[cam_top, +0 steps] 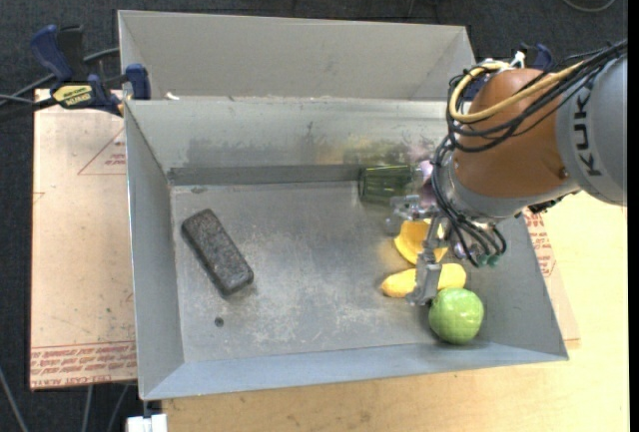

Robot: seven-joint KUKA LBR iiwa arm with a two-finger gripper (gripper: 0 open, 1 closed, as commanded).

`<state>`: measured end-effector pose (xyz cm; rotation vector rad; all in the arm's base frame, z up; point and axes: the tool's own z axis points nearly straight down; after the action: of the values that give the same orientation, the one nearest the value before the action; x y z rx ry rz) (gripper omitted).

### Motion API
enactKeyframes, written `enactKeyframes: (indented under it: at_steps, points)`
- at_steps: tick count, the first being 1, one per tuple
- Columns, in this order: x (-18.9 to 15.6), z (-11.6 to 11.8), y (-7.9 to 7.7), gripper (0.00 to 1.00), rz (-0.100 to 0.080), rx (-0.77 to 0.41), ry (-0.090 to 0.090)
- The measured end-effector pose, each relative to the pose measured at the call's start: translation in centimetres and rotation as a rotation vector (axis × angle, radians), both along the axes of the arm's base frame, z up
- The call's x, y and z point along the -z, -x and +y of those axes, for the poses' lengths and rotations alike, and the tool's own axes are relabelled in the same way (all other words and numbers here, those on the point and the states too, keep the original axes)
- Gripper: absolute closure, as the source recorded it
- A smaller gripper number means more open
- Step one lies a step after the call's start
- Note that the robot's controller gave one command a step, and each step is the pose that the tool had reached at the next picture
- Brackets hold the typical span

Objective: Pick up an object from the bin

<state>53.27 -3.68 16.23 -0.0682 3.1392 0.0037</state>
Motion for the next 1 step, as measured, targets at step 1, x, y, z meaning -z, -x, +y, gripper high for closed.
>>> enactKeyframes:
  at_steps: [1]
  points:
    - [-1.38, -5.67, 1.45, 0.0, 0.001, -0.12, 0.001]
